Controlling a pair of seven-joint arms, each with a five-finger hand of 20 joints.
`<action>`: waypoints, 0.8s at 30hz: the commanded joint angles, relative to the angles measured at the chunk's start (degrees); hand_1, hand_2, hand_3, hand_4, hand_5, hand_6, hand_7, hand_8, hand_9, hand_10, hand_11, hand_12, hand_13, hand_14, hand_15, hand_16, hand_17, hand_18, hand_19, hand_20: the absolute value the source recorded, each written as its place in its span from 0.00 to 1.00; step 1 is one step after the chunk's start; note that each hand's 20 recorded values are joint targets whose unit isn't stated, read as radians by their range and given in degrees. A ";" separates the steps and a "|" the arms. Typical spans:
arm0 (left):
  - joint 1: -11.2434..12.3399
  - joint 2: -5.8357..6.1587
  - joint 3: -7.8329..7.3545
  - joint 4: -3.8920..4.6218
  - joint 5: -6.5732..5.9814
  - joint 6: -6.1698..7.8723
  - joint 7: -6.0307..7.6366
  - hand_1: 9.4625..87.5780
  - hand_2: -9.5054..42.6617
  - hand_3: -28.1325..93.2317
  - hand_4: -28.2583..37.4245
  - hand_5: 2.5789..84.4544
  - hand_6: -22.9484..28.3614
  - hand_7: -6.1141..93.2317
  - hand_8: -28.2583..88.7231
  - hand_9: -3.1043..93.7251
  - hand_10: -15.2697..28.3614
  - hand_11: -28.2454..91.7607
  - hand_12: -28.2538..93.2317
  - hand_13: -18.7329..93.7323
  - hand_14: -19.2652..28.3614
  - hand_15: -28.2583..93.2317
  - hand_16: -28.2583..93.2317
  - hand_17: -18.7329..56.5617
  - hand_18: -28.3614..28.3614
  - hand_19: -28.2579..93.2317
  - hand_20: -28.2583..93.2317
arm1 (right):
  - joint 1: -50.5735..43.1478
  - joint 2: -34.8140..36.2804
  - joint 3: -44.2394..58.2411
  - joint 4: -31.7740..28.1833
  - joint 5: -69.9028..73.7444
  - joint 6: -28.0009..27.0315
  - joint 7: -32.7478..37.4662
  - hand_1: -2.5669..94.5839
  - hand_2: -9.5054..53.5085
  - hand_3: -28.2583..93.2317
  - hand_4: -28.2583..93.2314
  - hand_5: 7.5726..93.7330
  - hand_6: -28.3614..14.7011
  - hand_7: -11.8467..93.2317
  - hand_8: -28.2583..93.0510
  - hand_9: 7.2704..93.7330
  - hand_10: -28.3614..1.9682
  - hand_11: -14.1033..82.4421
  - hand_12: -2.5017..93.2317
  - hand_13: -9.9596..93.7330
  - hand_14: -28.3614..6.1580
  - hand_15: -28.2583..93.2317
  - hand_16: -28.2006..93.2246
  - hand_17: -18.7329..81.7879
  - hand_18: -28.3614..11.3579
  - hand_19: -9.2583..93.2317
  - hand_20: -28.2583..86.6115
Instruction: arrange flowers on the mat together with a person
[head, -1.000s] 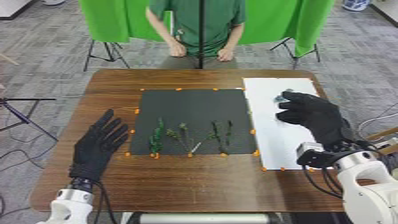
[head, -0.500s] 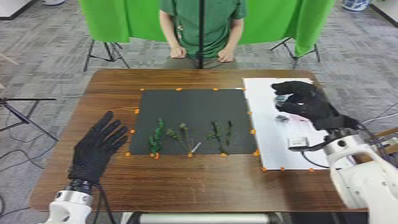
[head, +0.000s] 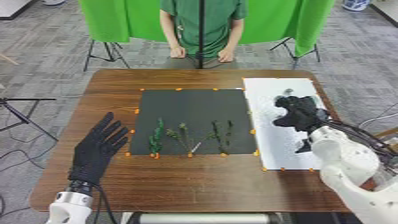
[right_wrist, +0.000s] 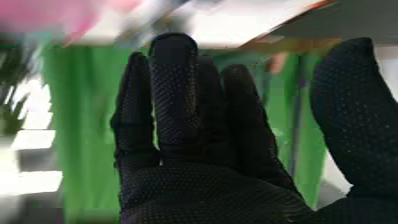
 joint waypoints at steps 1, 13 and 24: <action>0.83 -0.40 -0.08 -0.19 -0.11 1.02 -0.90 0.21 0.16 0.81 0.03 0.33 0.48 0.21 0.17 0.30 0.61 0.36 0.36 0.38 0.69 0.40 0.25 0.13 0.88 0.58 0.29 | 2.52 1.43 -2.14 2.47 -8.98 0.94 1.87 0.35 0.00 0.91 0.00 0.46 0.59 0.39 0.11 0.48 0.59 0.47 0.27 0.67 0.59 0.83 0.35 0.41 0.27 0.73 0.51; 1.45 -0.59 0.06 -0.37 -0.16 1.30 -0.37 0.21 0.16 0.81 0.03 0.33 0.48 0.22 0.17 0.30 0.61 0.36 0.36 0.38 0.69 0.40 0.25 0.13 0.88 0.58 0.29 | 4.62 -0.13 -4.40 5.96 -9.32 -0.98 1.51 0.38 0.00 0.90 0.00 0.54 0.64 0.43 0.10 0.58 0.57 0.54 0.29 0.72 0.63 0.81 0.36 0.43 0.29 0.75 0.51; 1.38 -0.71 -0.12 -0.38 -0.21 1.27 -0.17 0.21 0.16 0.81 0.02 0.33 0.48 0.22 0.17 0.30 0.61 0.36 0.36 0.38 0.70 0.40 0.25 0.13 0.88 0.58 0.29 | 7.33 -1.75 -7.48 7.66 -9.88 0.16 -0.30 0.39 0.00 0.89 0.00 0.55 0.66 0.44 0.10 0.61 0.58 0.55 0.29 0.75 0.65 0.81 0.37 0.44 0.29 0.75 0.51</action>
